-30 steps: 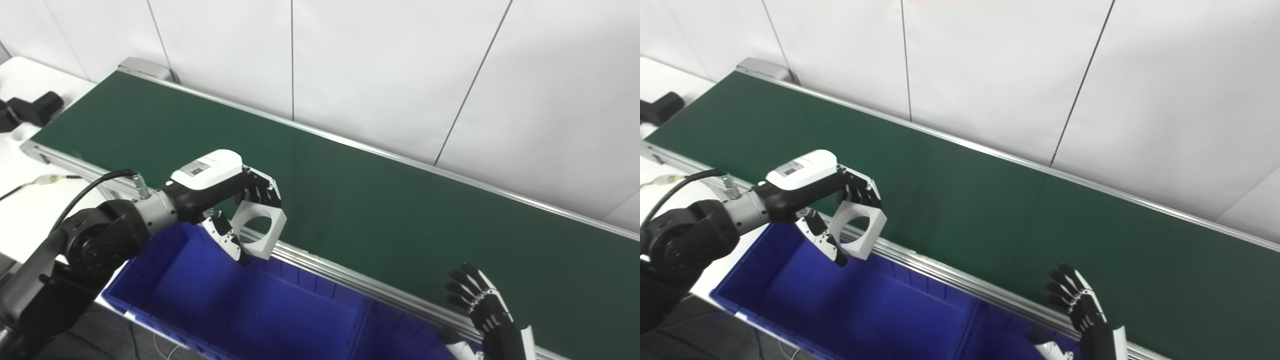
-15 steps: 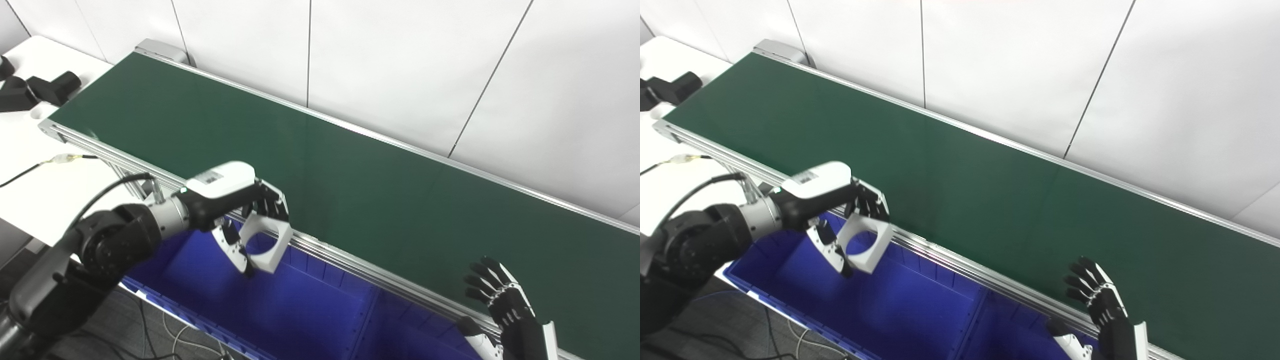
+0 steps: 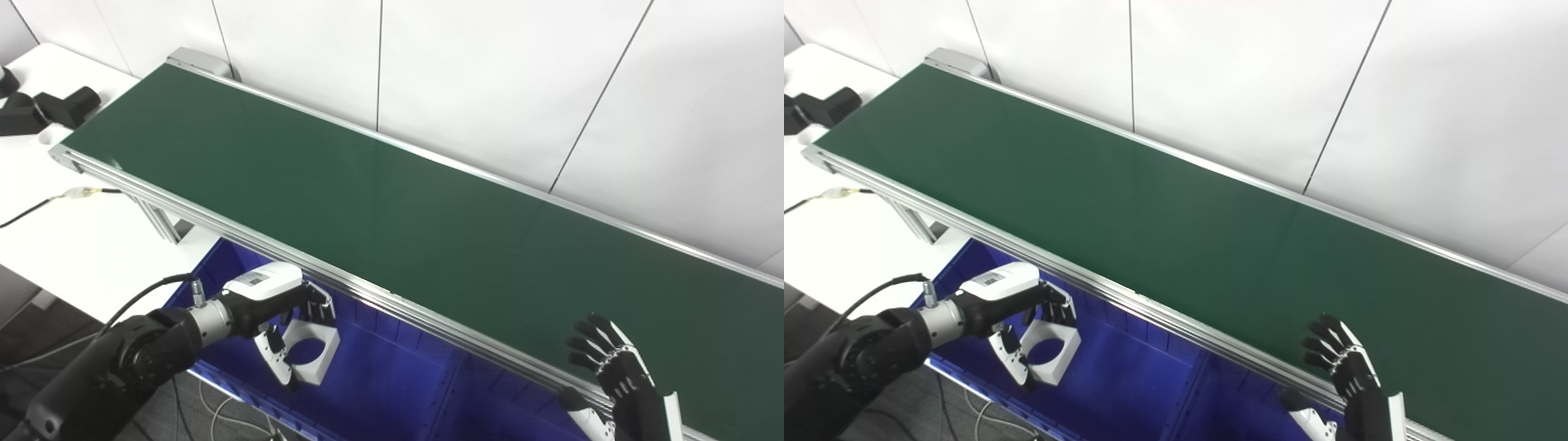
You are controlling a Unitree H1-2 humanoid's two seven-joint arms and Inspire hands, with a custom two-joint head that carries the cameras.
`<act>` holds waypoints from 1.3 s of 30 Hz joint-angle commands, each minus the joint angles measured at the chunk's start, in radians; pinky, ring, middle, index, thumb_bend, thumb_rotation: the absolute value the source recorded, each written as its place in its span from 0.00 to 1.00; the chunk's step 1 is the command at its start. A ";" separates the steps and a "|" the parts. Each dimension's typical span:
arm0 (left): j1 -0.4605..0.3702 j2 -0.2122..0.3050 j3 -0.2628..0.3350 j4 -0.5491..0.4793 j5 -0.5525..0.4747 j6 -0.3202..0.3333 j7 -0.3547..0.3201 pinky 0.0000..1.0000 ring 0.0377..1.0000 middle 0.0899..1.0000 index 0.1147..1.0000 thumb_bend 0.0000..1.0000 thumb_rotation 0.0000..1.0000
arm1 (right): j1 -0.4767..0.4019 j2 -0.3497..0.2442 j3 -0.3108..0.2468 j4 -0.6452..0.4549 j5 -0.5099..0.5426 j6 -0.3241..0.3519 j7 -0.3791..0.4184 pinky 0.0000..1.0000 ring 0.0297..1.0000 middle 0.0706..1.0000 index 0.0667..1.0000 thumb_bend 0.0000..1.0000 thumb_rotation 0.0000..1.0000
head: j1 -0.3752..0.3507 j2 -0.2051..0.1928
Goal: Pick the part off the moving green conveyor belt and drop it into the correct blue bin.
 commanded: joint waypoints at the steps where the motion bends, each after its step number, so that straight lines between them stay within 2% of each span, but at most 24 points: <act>1: -0.012 -0.003 0.003 0.014 0.007 -0.021 0.047 0.35 0.37 0.43 0.45 0.50 0.00 | -0.007 0.003 -0.003 -0.041 0.003 -0.002 0.005 0.67 0.73 0.79 0.83 0.73 0.50 | 0.000 0.001; 9: -0.044 -0.010 -0.029 0.148 0.066 -0.059 0.120 0.32 0.35 0.41 0.45 0.50 0.00 | -0.005 0.008 0.001 -0.043 -0.004 -0.007 0.004 0.67 0.73 0.78 0.83 0.73 0.50 | -0.016 -0.003; 19: -0.056 -0.020 -0.026 0.157 0.081 -0.020 0.132 0.31 0.36 0.42 0.45 0.50 0.00 | 0.002 0.015 0.007 -0.046 -0.005 -0.004 0.005 0.67 0.74 0.78 0.83 0.75 0.51 | -0.034 -0.010; 21: -0.048 -0.016 -0.023 0.120 0.098 0.006 0.119 0.34 0.37 0.43 0.45 0.50 0.00 | 0.003 0.016 0.008 -0.045 -0.007 -0.003 0.004 0.67 0.74 0.78 0.83 0.75 0.51 | -0.038 -0.011; 22: -0.044 -0.014 -0.023 0.101 0.112 0.021 0.114 0.41 0.40 0.44 0.45 0.50 0.00 | 0.004 0.017 0.008 -0.046 -0.008 -0.001 0.004 0.67 0.74 0.78 0.83 0.75 0.52 | -0.038 -0.011; 24: -0.038 -0.009 -0.023 0.071 0.141 0.036 0.118 0.46 0.42 0.45 0.44 0.50 0.00 | 0.004 0.018 0.009 -0.046 -0.011 -0.001 0.004 0.67 0.74 0.78 0.83 0.75 0.52 | -0.042 -0.013; 25: -0.036 -0.008 -0.023 0.060 0.149 0.043 0.118 0.53 0.55 0.58 0.44 0.51 0.03 | 0.003 0.019 0.009 -0.046 -0.012 -0.002 0.004 0.67 0.74 0.78 0.83 0.75 0.52 | -0.045 -0.016; 26: -0.032 -0.008 -0.020 0.049 0.156 0.045 0.122 0.56 0.61 0.62 0.43 0.52 0.04 | 0.003 0.019 0.010 -0.046 -0.012 -0.002 0.004 0.67 0.74 0.78 0.83 0.75 0.51 | -0.045 -0.016; 27: -0.030 -0.007 -0.018 0.041 0.163 0.048 0.125 0.59 0.66 0.67 0.58 0.69 0.01 | 0.002 0.020 0.010 -0.046 -0.012 -0.001 0.004 0.67 0.74 0.78 0.83 0.75 0.51 | -0.047 -0.018; 30: -0.026 -0.007 -0.013 0.031 0.175 0.038 0.140 0.62 0.72 0.75 0.72 0.84 0.00 | 0.003 0.021 0.011 -0.043 -0.009 -0.001 0.004 0.68 0.74 0.79 0.83 0.75 0.51 | -0.049 -0.020; 36: -0.034 -0.003 -0.015 -0.016 0.186 0.080 0.085 0.68 0.80 0.89 0.88 0.90 0.03 | 0.004 0.023 0.011 -0.038 -0.008 -0.009 0.003 0.68 0.74 0.79 0.83 0.75 0.50 | -0.056 -0.026; 39: -0.029 -0.004 -0.012 -0.037 0.200 0.096 0.081 0.68 0.80 0.91 0.91 0.92 0.05 | 0.005 0.024 0.012 -0.036 -0.008 -0.014 0.003 0.67 0.74 0.79 0.83 0.75 0.50 | -0.066 -0.030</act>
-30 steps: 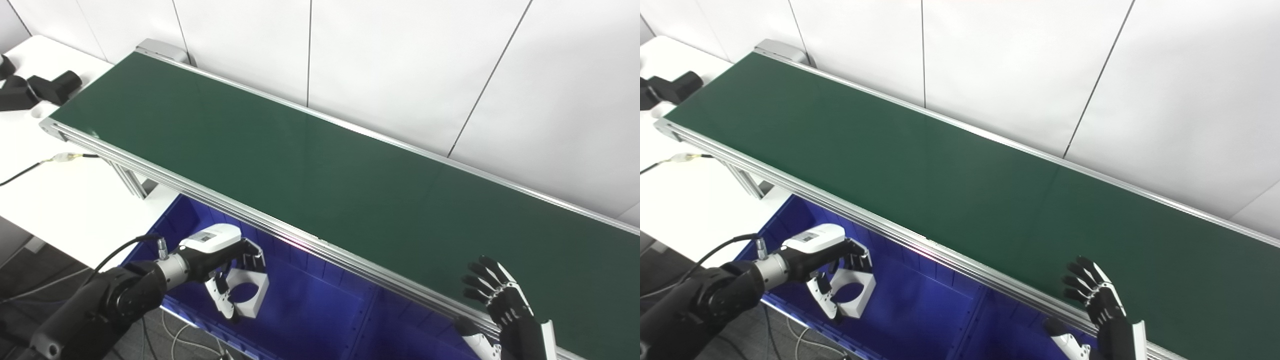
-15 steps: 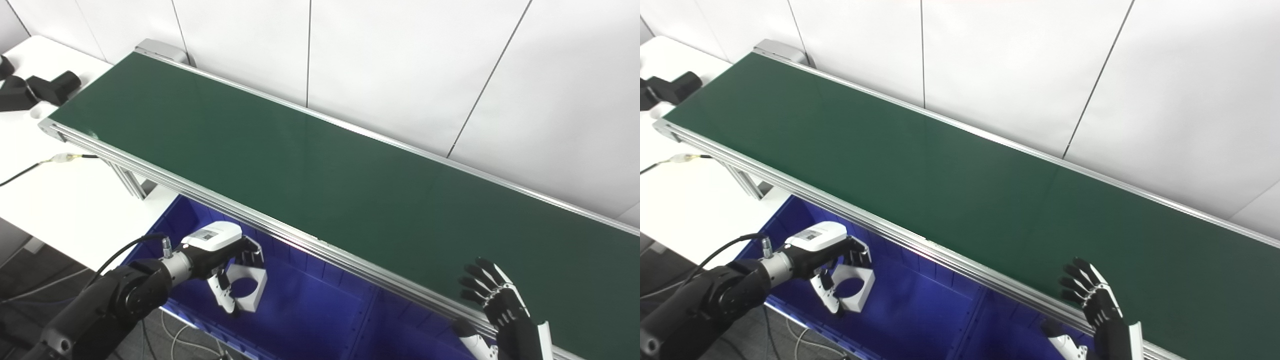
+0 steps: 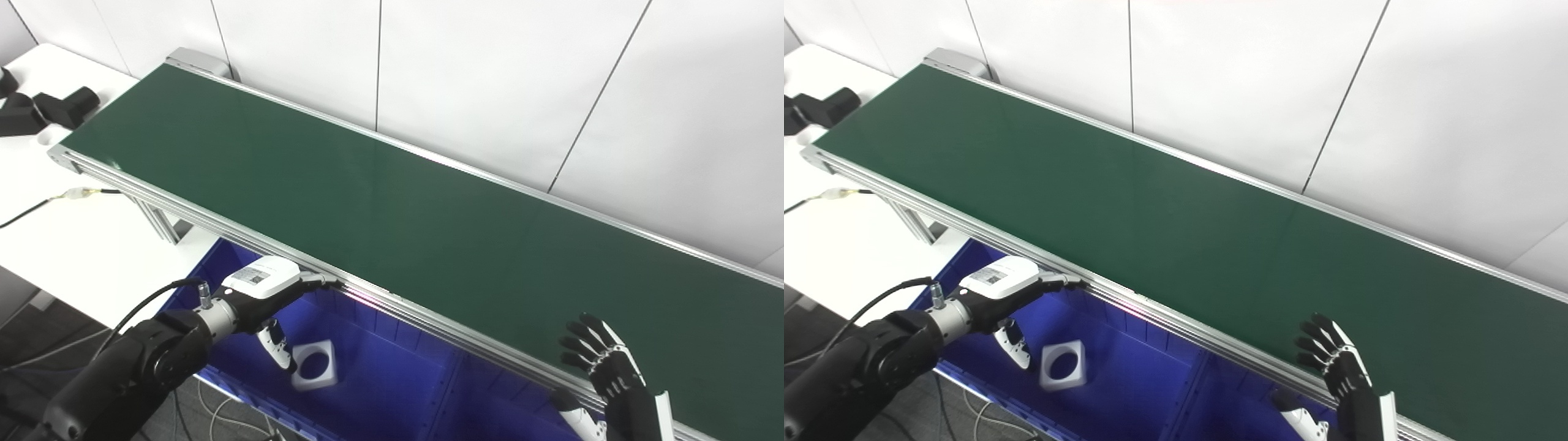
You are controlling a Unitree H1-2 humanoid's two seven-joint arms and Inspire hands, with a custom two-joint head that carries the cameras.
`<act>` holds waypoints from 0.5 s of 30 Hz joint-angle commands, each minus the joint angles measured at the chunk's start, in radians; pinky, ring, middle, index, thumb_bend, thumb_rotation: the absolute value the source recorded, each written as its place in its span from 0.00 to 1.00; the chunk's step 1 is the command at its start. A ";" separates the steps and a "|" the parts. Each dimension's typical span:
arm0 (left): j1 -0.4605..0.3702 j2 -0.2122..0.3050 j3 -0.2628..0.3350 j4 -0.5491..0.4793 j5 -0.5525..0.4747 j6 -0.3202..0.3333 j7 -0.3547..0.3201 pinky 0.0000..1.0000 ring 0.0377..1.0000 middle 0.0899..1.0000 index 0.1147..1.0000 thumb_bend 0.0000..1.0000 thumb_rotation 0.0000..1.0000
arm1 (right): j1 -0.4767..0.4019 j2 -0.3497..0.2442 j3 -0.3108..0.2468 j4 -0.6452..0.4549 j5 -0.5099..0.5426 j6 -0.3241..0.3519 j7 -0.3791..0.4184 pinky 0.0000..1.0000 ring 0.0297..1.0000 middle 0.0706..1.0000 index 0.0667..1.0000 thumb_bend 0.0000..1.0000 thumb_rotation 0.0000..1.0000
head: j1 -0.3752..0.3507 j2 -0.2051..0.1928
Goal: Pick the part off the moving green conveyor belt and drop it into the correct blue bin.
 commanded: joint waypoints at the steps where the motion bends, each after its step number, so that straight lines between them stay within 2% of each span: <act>1: -0.005 0.025 0.019 -0.050 -0.002 0.009 0.008 0.67 0.80 0.92 0.91 0.93 0.06 | -0.003 0.007 0.002 -0.031 0.008 -0.016 0.004 0.68 0.74 0.79 0.84 0.75 0.50 | -0.002 0.000; 6: 0.012 0.021 0.051 -0.111 -0.041 0.017 -0.012 0.68 0.79 0.90 0.91 0.94 0.16 | 0.000 0.009 0.003 -0.031 0.010 -0.017 0.004 0.68 0.74 0.79 0.83 0.75 0.50 | -0.016 -0.006; 9: 0.030 0.014 0.080 -0.163 -0.100 -0.017 0.012 0.67 0.78 0.87 0.88 0.90 0.27 | 0.000 0.009 0.005 -0.027 0.010 -0.022 0.006 0.68 0.74 0.79 0.84 0.75 0.50 | -0.038 -0.009; 10: 0.035 0.010 0.088 -0.176 -0.119 -0.024 0.017 0.63 0.72 0.79 0.87 0.84 0.36 | 0.000 0.009 0.005 -0.026 0.011 -0.022 0.006 0.68 0.74 0.79 0.84 0.75 0.49 | -0.038 -0.009; 12: 0.039 -0.008 0.099 -0.217 -0.150 -0.020 0.020 0.58 0.67 0.73 0.84 0.79 0.44 | 0.000 0.010 0.007 -0.026 0.010 -0.022 0.006 0.68 0.74 0.79 0.83 0.75 0.49 | -0.054 -0.013; 14: 0.039 -0.034 0.104 -0.249 -0.209 -0.027 0.025 0.55 0.66 0.71 0.82 0.78 0.46 | 0.000 0.010 0.008 -0.023 0.009 -0.024 0.006 0.68 0.74 0.79 0.84 0.75 0.49 | -0.072 -0.016; 15: 0.038 -0.053 0.101 -0.277 -0.272 -0.014 0.013 0.55 0.65 0.71 0.82 0.77 0.46 | 0.001 0.012 0.009 -0.020 0.007 -0.027 0.005 0.68 0.74 0.79 0.84 0.75 0.49 | -0.098 -0.023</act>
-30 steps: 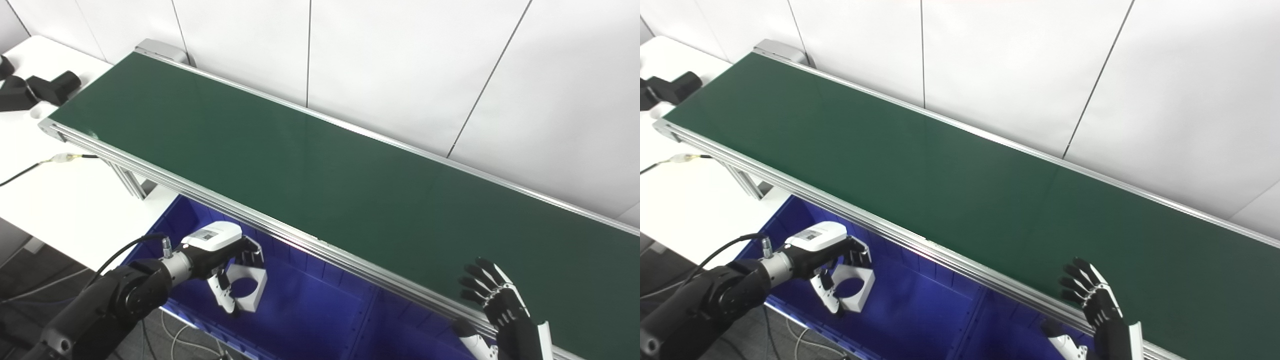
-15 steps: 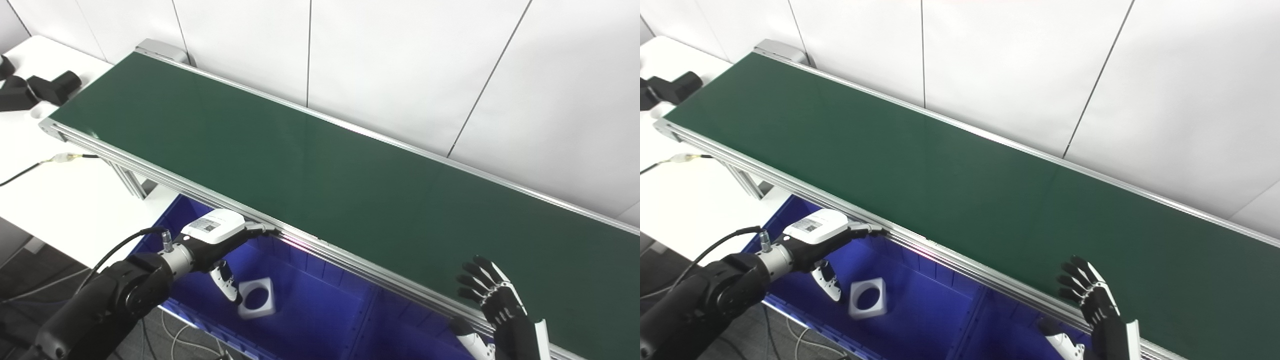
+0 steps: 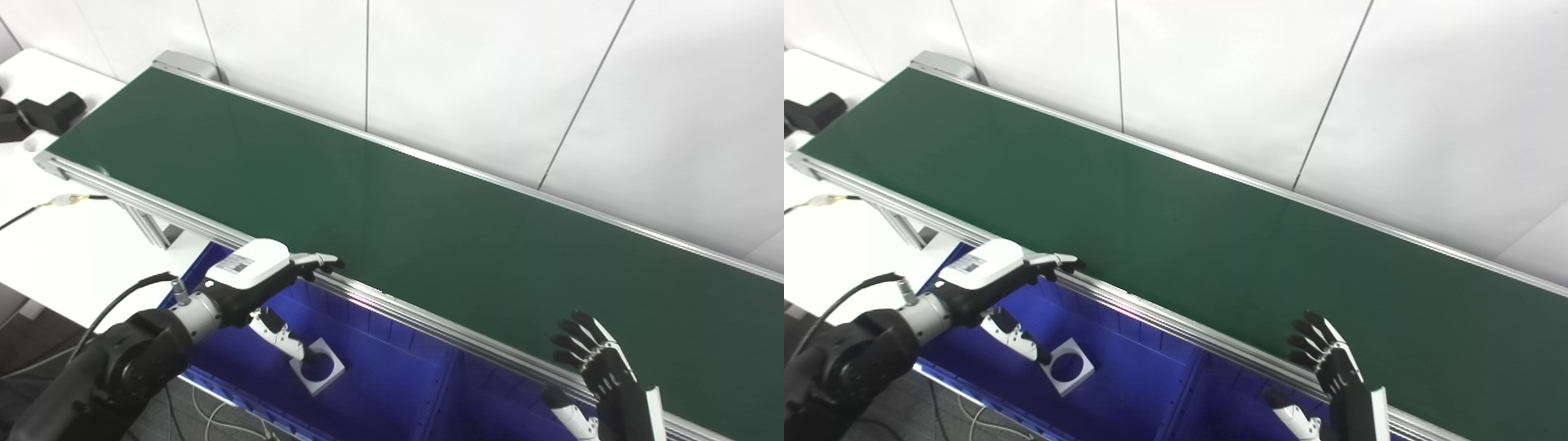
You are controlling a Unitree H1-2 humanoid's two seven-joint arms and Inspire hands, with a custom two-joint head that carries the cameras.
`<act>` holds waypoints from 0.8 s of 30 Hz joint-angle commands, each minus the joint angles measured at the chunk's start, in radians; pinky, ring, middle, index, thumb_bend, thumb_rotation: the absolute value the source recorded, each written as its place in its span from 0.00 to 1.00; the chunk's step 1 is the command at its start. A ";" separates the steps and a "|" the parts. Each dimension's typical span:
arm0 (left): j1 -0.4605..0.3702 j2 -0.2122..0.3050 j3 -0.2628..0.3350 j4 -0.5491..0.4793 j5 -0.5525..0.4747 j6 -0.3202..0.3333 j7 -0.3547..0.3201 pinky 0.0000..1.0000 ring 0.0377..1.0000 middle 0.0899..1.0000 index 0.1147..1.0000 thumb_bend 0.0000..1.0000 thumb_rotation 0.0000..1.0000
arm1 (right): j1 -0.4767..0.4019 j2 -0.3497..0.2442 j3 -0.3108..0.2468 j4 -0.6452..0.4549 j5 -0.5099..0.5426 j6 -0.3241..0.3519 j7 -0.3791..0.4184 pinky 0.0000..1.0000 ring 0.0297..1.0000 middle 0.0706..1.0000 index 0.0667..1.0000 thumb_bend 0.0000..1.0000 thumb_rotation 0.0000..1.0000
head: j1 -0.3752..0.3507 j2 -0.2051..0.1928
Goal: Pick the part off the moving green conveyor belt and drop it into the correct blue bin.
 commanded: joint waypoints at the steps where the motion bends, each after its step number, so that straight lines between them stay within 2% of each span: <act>1: -0.009 -0.031 0.005 -0.071 -0.115 0.000 0.008 0.59 0.71 0.76 0.83 0.75 0.49 | -0.004 0.010 0.004 -0.019 0.005 -0.028 0.003 0.68 0.74 0.79 0.84 0.75 0.48 | 0.000 0.000; 3: -0.016 -0.071 -0.015 -0.105 -0.240 0.012 -0.012 0.62 0.74 0.79 0.83 0.73 0.52 | -0.004 0.012 0.005 -0.008 0.004 -0.036 0.001 0.68 0.74 0.79 0.83 0.75 0.48 | -0.039 -0.019; 4: -0.018 -0.082 -0.020 -0.109 -0.270 0.011 -0.015 0.63 0.74 0.79 0.83 0.72 0.54 | -0.005 0.013 0.005 -0.003 0.004 -0.040 0.001 0.68 0.74 0.79 0.83 0.75 0.48 | -0.051 -0.024; 5: -0.019 -0.098 -0.030 -0.115 -0.290 0.011 -0.017 0.63 0.73 0.78 0.82 0.71 0.54 | -0.004 0.014 0.005 0.002 0.002 -0.043 -0.001 0.67 0.74 0.78 0.83 0.76 0.48 | -0.062 -0.029; 7: -0.019 -0.128 -0.052 -0.110 -0.297 -0.003 -0.014 0.62 0.71 0.77 0.81 0.70 0.48 | -0.004 0.018 0.006 0.009 -0.004 -0.047 -0.004 0.66 0.73 0.78 0.83 0.76 0.48 | -0.098 -0.043; 9: -0.020 -0.148 -0.069 -0.096 -0.310 -0.021 -0.010 0.62 0.71 0.77 0.81 0.69 0.44 | -0.004 0.020 0.008 0.016 -0.004 -0.051 -0.004 0.66 0.73 0.78 0.83 0.76 0.48 | -0.101 -0.045; 10: -0.022 -0.159 -0.081 -0.080 -0.313 -0.035 -0.007 0.62 0.71 0.77 0.80 0.69 0.43 | -0.004 0.021 0.009 0.025 -0.006 -0.058 -0.004 0.66 0.73 0.78 0.83 0.77 0.47 | -0.127 -0.062; 14: -0.029 -0.193 -0.118 -0.012 -0.369 -0.074 -0.014 0.67 0.77 0.82 0.83 0.70 0.49 | -0.006 0.029 0.017 0.050 -0.023 -0.072 -0.010 0.67 0.73 0.78 0.83 0.76 0.46 | -0.171 -0.086; 20: -0.045 -0.248 -0.154 0.119 -0.490 -0.115 -0.022 0.73 0.80 0.85 0.85 0.83 0.64 | -0.008 0.053 0.031 0.081 -0.046 -0.092 -0.027 0.68 0.74 0.78 0.83 0.78 0.47 | -0.248 -0.113; 24: -0.067 -0.287 -0.161 0.228 -0.574 -0.157 -0.028 0.75 0.80 0.85 0.87 0.84 0.68 | -0.009 0.077 0.044 0.106 -0.068 -0.105 -0.040 0.68 0.74 0.78 0.83 0.79 0.48 | -0.343 -0.130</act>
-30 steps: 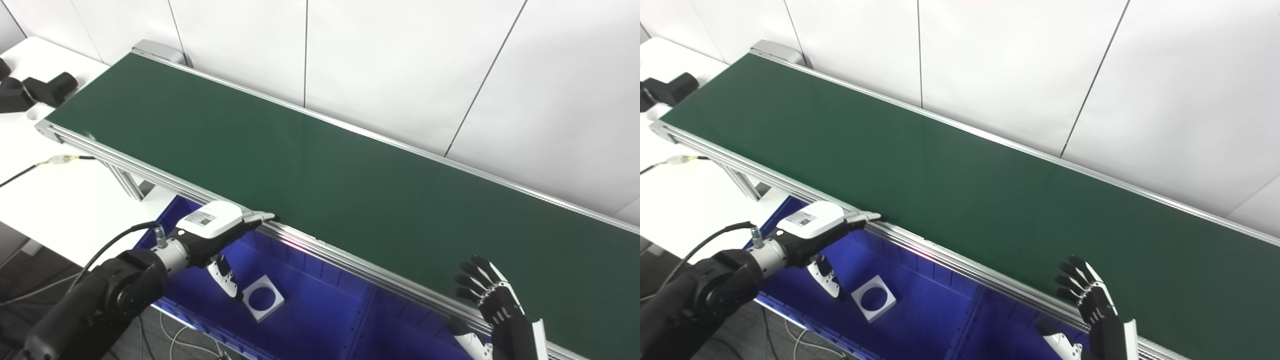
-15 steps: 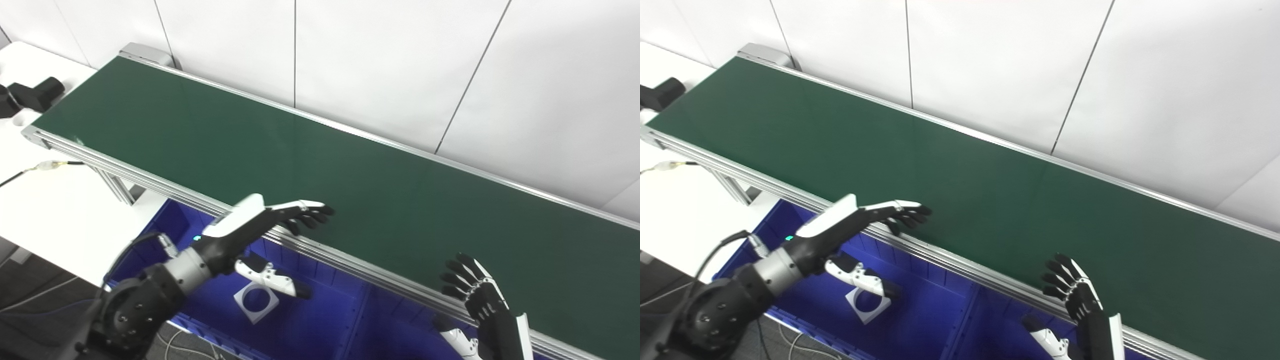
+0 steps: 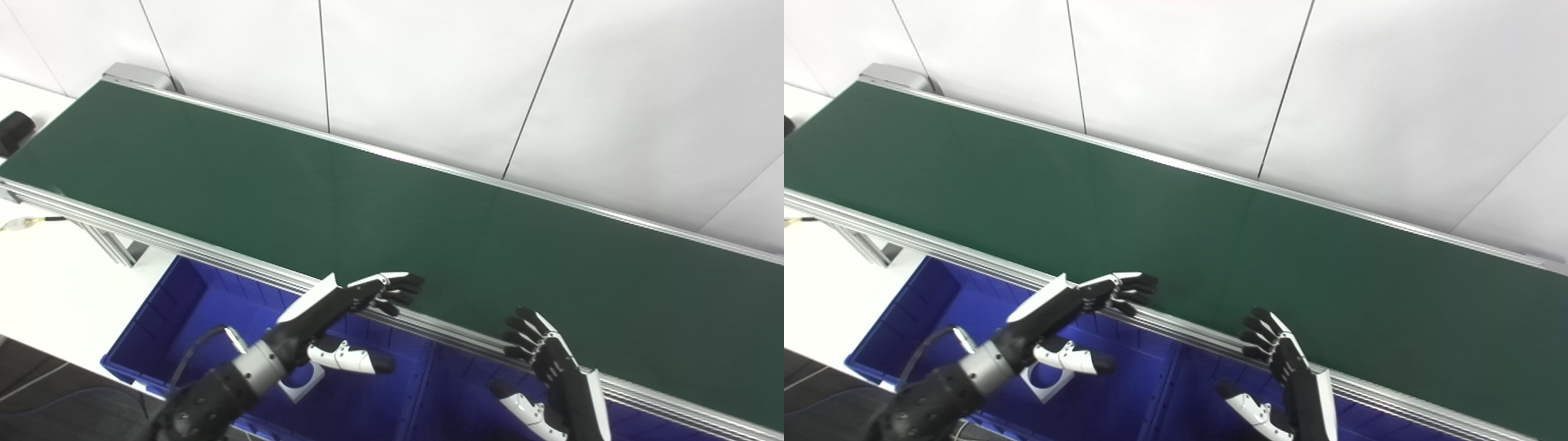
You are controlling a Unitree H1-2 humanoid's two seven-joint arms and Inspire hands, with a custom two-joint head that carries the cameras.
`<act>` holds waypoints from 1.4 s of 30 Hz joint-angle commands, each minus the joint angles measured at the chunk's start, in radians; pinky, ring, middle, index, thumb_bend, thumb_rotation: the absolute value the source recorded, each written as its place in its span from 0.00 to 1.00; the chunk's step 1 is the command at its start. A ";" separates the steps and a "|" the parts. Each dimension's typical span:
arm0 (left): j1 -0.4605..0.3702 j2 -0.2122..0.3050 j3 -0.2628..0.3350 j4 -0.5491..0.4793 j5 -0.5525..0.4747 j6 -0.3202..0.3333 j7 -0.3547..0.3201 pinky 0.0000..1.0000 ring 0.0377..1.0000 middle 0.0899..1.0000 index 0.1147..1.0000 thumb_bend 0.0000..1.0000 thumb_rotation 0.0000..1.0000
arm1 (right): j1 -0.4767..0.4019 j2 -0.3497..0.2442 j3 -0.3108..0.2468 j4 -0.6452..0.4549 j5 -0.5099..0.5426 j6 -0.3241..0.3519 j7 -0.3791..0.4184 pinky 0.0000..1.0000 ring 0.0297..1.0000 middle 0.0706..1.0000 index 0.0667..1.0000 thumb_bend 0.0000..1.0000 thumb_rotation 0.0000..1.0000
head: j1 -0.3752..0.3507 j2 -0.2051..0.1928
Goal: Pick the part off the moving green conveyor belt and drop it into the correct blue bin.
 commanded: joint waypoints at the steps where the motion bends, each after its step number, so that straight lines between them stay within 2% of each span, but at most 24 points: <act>1: -0.031 -0.010 0.005 0.021 -0.057 -0.063 -0.003 0.75 0.80 0.85 0.87 0.83 0.68 | -0.007 0.022 0.009 -0.003 -0.009 -0.072 -0.017 0.69 0.75 0.78 0.83 0.79 0.49 | -0.026 -0.006; 5: -0.059 -0.029 -0.002 0.103 -0.095 -0.113 -0.017 0.75 0.79 0.84 0.88 0.81 0.68 | -0.012 0.048 0.021 0.022 -0.032 -0.083 -0.034 0.70 0.75 0.78 0.83 0.80 0.50 | -0.105 -0.013; 8: -0.072 -0.037 0.000 0.142 -0.134 -0.126 -0.033 0.75 0.79 0.84 0.88 0.77 0.67 | -0.018 0.067 0.033 0.043 -0.054 -0.096 -0.050 0.70 0.76 0.80 0.84 0.79 0.51 | -0.181 -0.008; 14: -0.077 -0.038 0.017 0.204 -0.200 -0.154 -0.055 0.76 0.80 0.84 0.88 0.76 0.68 | -0.032 0.098 0.050 0.071 -0.110 -0.097 -0.087 0.71 0.77 0.81 0.85 0.78 0.53 | -0.256 0.013; 19: -0.090 -0.032 0.046 0.267 -0.259 -0.187 -0.077 0.76 0.80 0.84 0.88 0.76 0.71 | -0.048 0.116 0.060 0.080 -0.133 -0.083 -0.105 0.71 0.78 0.81 0.85 0.78 0.55 | -0.290 0.048; 26: -0.111 -0.019 0.077 0.317 -0.298 -0.206 -0.113 0.76 0.80 0.83 0.88 0.77 0.70 | -0.058 0.131 0.071 0.067 -0.154 -0.056 -0.119 0.72 0.79 0.81 0.85 0.79 0.56 | -0.302 0.072; 28: -0.112 -0.018 0.083 0.318 -0.302 -0.202 -0.119 0.76 0.80 0.83 0.88 0.77 0.69 | -0.058 0.131 0.073 0.063 -0.158 -0.054 -0.121 0.72 0.79 0.82 0.85 0.79 0.56 | -0.299 0.078; 32: -0.113 -0.009 0.096 0.309 -0.307 -0.187 -0.129 0.76 0.79 0.82 0.88 0.78 0.68 | -0.055 0.142 0.077 0.052 -0.159 -0.044 -0.123 0.72 0.79 0.82 0.85 0.79 0.56 | -0.338 0.087; 34: -0.120 0.005 0.104 0.316 -0.324 -0.183 -0.144 0.77 0.80 0.83 0.89 0.79 0.69 | -0.061 0.151 0.081 0.059 -0.166 -0.039 -0.126 0.73 0.79 0.82 0.85 0.78 0.56 | -0.428 0.084; 38: -0.126 0.020 0.124 0.327 -0.349 -0.171 -0.160 0.77 0.80 0.83 0.88 0.83 0.68 | -0.080 0.163 0.086 0.083 -0.181 -0.042 -0.133 0.73 0.79 0.83 0.85 0.78 0.56 | -0.453 0.095; 42: -0.127 0.034 0.133 0.325 -0.354 -0.160 -0.169 0.76 0.80 0.83 0.89 0.85 0.67 | -0.087 0.165 0.087 0.081 -0.186 -0.031 -0.131 0.72 0.79 0.83 0.86 0.79 0.57 | -0.448 0.110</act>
